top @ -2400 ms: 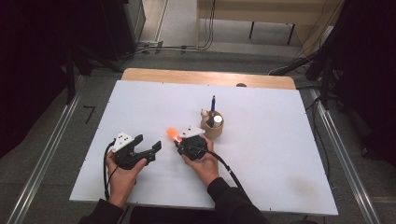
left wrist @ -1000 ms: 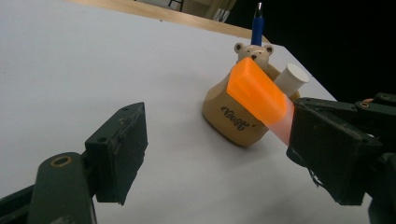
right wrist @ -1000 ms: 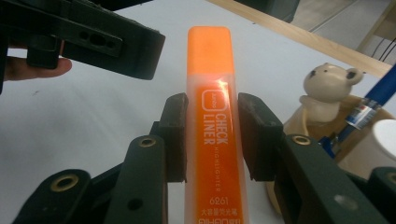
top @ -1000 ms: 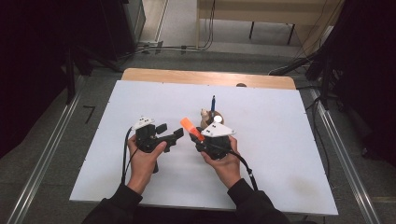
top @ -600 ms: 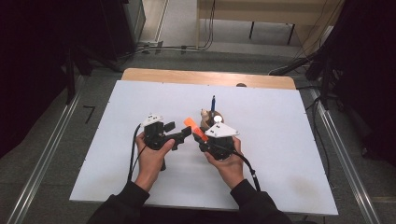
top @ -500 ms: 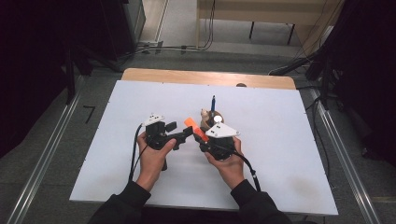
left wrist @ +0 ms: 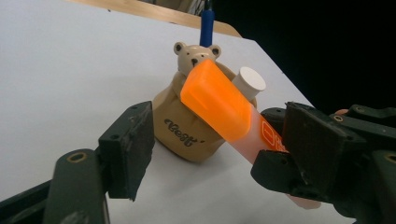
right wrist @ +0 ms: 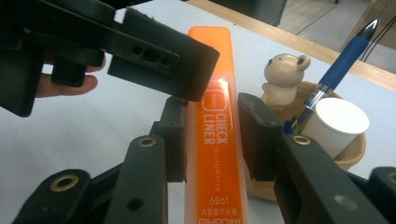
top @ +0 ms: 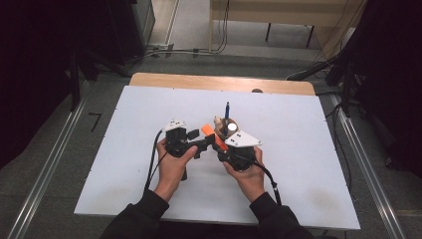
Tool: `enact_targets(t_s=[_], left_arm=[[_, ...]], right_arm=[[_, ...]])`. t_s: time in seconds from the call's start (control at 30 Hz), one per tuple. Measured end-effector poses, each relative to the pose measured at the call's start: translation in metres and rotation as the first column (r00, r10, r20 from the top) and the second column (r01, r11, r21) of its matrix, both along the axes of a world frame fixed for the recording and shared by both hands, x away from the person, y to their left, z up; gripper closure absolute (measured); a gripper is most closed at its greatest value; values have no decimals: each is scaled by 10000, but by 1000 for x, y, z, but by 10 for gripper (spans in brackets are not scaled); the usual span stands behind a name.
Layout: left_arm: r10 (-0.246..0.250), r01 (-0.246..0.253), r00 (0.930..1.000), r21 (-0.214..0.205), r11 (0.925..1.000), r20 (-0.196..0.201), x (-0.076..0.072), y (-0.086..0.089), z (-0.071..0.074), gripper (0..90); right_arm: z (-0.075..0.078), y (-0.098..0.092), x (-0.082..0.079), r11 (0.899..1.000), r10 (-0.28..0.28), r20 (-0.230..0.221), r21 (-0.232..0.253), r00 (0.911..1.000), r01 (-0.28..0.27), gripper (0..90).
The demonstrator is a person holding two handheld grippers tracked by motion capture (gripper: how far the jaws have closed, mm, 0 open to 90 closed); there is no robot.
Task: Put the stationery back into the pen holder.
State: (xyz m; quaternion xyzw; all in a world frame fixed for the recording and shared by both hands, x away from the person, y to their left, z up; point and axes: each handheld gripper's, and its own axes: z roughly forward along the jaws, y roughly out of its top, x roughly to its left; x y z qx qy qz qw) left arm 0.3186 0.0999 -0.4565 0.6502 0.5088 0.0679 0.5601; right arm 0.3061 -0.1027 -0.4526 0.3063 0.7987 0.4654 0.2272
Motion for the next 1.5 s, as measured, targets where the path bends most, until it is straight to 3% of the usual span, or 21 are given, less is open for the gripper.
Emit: enact_targets(t_s=[0.07, 0.53, 0.7, 1.17, 1.5], left_arm=[[-143, 140, 9998, -232, 9996, -125, 1, -1, -1, 307], [-309, 276, 9985, -746, 9968, -444, 6, -3, -4, 467], [-467, 392, 9969, -1131, 9928, -640, 7, -3, -4, 516], [-624, 577, 9972, -1079, 9925, -405, 4, -6, -2, 711], [-683, 662, 9975, -963, 9931, -181, 3, -7, 0, 730]], right_arm=[[-1, 0, -1, 10000, -5, -1, 20, 10000, 5, 629], [-3, -2, -2, 10000, 18, 48, 84, 10000, -18, 629], [-3, -3, -2, 9999, -7, 62, 148, 10000, 6, 628], [-10, -3, 0, 9998, -167, -173, -66, 9997, 166, 626], [-10, -3, 0, 9999, -153, -180, -51, 9997, 152, 626]])
